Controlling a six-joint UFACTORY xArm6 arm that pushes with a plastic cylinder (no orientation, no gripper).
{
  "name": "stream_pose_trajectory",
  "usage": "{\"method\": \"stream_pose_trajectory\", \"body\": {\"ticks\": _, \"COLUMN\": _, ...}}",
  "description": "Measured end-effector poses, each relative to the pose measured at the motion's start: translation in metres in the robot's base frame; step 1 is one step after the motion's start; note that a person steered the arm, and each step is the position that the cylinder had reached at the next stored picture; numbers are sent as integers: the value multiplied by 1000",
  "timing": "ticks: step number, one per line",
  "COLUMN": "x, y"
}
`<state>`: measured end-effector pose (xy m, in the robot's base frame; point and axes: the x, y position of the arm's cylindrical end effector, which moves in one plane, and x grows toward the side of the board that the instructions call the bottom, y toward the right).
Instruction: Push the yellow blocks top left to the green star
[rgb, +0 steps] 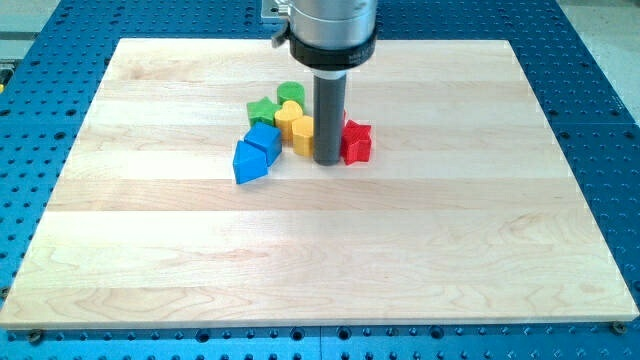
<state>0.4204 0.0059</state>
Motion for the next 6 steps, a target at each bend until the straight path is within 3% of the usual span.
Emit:
{"method": "stream_pose_trajectory", "body": {"ticks": 1, "x": -11, "y": -2}}
{"method": "stream_pose_trajectory", "body": {"ticks": 3, "x": -119, "y": -42}}
{"method": "stream_pose_trajectory", "body": {"ticks": 4, "x": -132, "y": -94}}
{"method": "stream_pose_trajectory", "body": {"ticks": 5, "x": -118, "y": -86}}
{"method": "stream_pose_trajectory", "body": {"ticks": 6, "x": -119, "y": -117}}
